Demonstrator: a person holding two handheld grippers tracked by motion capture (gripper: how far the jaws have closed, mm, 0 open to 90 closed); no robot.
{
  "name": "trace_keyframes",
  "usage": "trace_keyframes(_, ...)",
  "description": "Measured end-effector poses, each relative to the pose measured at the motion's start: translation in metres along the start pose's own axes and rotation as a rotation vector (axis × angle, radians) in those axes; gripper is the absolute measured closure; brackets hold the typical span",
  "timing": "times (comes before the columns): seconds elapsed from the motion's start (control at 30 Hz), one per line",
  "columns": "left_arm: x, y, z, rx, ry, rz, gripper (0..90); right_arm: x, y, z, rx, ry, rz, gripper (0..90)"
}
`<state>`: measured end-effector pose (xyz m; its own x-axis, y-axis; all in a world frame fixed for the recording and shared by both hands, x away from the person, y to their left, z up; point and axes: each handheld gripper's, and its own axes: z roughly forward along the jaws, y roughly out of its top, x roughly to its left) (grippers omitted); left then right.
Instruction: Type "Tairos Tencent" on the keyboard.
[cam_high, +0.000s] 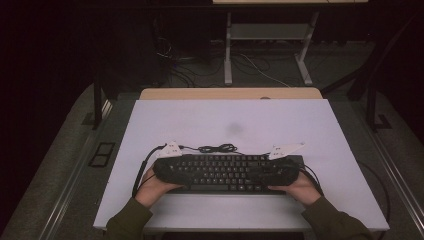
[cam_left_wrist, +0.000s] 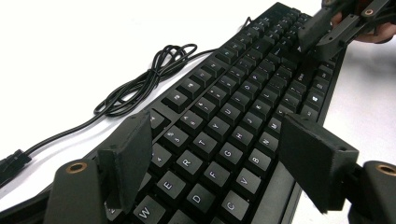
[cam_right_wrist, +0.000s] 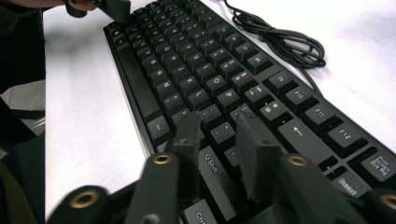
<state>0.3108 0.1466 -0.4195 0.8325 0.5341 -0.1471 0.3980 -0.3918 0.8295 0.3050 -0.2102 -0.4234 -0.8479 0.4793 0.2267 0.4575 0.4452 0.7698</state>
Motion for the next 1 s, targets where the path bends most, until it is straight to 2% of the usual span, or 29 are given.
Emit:
trace_keyframes(0.23,0.0,-0.002,-0.002,-0.008,0.003,0.0,20.9,0.0,0.006,0.0,-0.037,-0.025,0.0,46.2)
trace_keyframes(0.43,0.0,-0.004,-0.006,-0.011,0.007,-0.004,18.1,-0.002,0.012,-0.001,-0.067,-0.035,0.005,36.0)
trace_keyframes(0.53,0.0,-0.004,-0.007,-0.015,0.008,-0.007,18.1,-0.004,0.015,0.0,-0.078,-0.046,0.005,34.7)
trace_keyframes(1.0,0.002,-0.006,-0.007,-0.011,0.006,0.001,20.2,-0.003,0.025,0.006,-0.097,-0.031,-0.016,32.9)
